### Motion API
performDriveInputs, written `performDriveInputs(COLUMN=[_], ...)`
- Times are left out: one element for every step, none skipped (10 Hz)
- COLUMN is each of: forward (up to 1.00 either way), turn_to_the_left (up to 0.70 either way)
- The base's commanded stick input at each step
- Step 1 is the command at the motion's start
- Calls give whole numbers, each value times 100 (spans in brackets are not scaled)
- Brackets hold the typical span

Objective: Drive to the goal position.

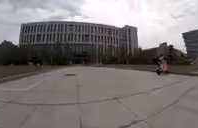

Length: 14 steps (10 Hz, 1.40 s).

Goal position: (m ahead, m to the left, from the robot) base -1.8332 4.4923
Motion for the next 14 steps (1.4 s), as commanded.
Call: performDriveInputs(forward=[70, 70, 70, 70, 70, 70, 70, 70, 70, 70, 70, 70, 70, 70], turn_to_the_left=[3, 0, 0, 0, 0, 4, 16, 32, 20, 3, 0, 0, 0, 0])
